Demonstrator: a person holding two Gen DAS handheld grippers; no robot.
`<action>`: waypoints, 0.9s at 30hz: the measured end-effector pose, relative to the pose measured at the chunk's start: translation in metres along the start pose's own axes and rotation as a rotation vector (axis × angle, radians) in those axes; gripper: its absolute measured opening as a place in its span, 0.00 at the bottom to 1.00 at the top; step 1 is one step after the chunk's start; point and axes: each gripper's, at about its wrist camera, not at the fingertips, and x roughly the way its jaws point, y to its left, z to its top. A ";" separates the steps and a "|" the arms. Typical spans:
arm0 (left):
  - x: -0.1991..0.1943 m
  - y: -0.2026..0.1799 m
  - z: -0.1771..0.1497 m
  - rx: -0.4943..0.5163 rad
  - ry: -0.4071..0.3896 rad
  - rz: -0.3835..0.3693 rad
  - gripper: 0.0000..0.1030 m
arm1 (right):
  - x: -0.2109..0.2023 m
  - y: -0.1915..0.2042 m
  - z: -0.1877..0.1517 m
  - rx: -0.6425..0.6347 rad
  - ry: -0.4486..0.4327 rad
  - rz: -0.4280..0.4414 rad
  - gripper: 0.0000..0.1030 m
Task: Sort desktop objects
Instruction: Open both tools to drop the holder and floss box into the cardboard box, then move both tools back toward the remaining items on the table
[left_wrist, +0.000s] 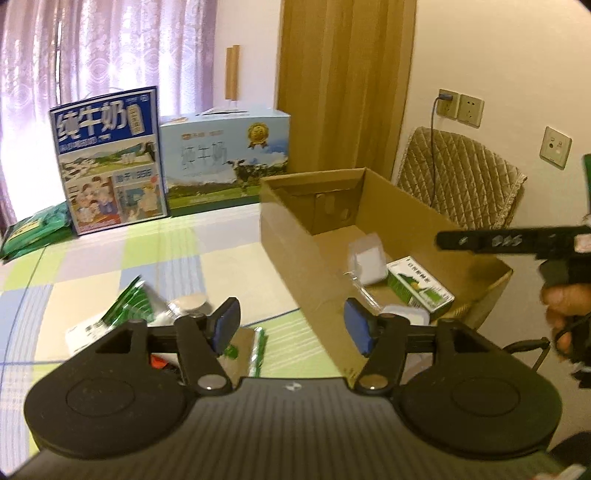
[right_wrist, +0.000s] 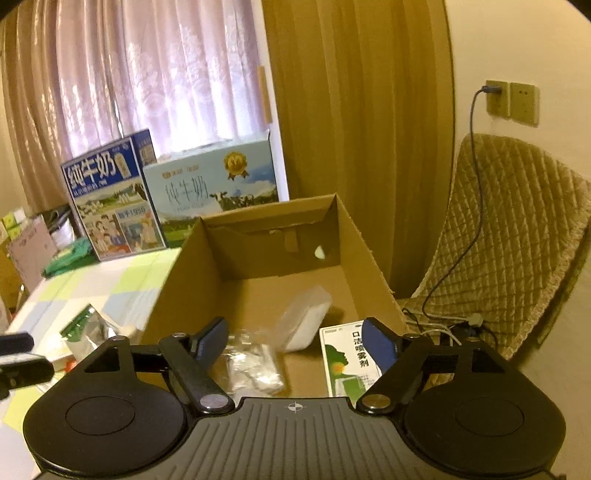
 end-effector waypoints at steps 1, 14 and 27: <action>-0.004 0.003 -0.004 -0.003 0.003 0.005 0.57 | -0.007 0.002 -0.001 0.002 -0.008 0.005 0.79; -0.076 0.075 -0.061 -0.035 0.026 0.147 0.77 | -0.068 0.084 -0.029 -0.062 -0.059 0.153 0.91; -0.101 0.142 -0.106 -0.069 0.076 0.243 0.83 | -0.053 0.165 -0.090 -0.200 0.071 0.267 0.97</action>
